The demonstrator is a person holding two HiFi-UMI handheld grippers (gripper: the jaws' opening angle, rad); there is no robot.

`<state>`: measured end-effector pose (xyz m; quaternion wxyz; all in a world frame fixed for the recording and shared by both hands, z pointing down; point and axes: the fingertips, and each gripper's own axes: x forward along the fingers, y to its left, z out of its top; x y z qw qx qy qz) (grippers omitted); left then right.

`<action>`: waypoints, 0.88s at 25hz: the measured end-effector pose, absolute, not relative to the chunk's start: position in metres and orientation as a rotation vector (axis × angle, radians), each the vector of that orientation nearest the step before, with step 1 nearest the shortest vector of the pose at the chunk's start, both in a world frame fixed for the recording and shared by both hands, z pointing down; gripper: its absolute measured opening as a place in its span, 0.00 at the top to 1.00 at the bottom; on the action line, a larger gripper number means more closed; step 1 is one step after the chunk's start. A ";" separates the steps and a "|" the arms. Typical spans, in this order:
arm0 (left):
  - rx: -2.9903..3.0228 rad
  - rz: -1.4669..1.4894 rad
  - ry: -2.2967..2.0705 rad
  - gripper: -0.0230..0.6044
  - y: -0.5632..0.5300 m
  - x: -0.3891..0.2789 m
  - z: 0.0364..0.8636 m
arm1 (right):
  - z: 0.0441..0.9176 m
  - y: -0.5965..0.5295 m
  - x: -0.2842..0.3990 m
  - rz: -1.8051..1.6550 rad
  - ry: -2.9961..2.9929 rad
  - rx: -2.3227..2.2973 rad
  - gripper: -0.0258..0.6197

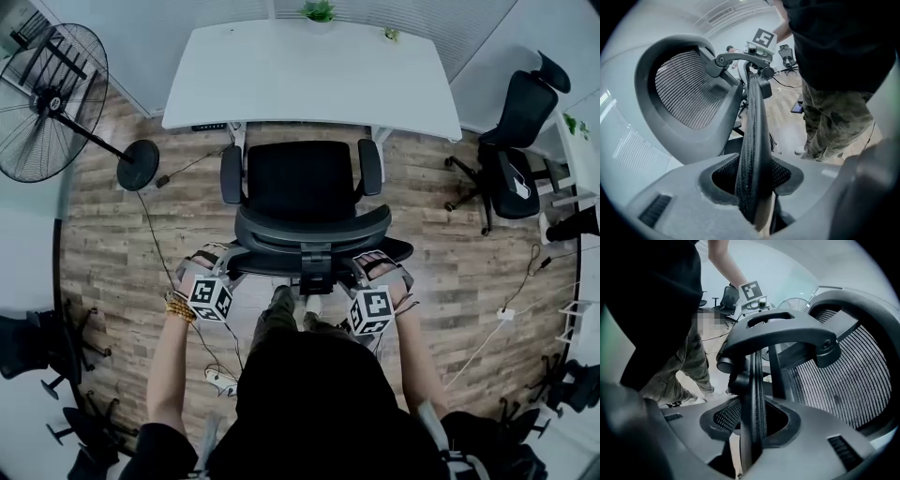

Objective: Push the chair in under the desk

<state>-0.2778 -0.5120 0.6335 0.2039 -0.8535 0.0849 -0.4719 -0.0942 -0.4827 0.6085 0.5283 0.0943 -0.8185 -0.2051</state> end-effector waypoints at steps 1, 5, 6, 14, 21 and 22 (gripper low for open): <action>-2.377 -1.312 0.235 0.70 -0.518 -0.279 0.633 | 0.608 -0.488 -0.096 -0.488 -1.956 0.228 0.77; -2.366 -1.301 0.227 0.70 -0.541 -0.282 0.633 | 0.609 -0.509 -0.099 -0.477 -1.957 0.238 0.77; -2.364 -1.299 0.225 0.70 -0.547 -0.282 0.633 | 0.609 -0.514 -0.100 -0.475 -1.957 0.241 0.77; -2.351 -1.283 0.202 0.70 -0.588 -0.287 0.634 | 0.610 -0.551 -0.105 -0.453 -1.954 0.268 0.77; -2.337 -1.253 0.176 0.71 -0.622 -0.291 0.633 | 0.609 -0.580 -0.112 -0.427 -1.946 0.289 0.77; -2.335 -1.250 0.171 0.71 -0.625 -0.293 0.633 | 0.609 -0.583 -0.114 -0.425 -1.946 0.293 0.77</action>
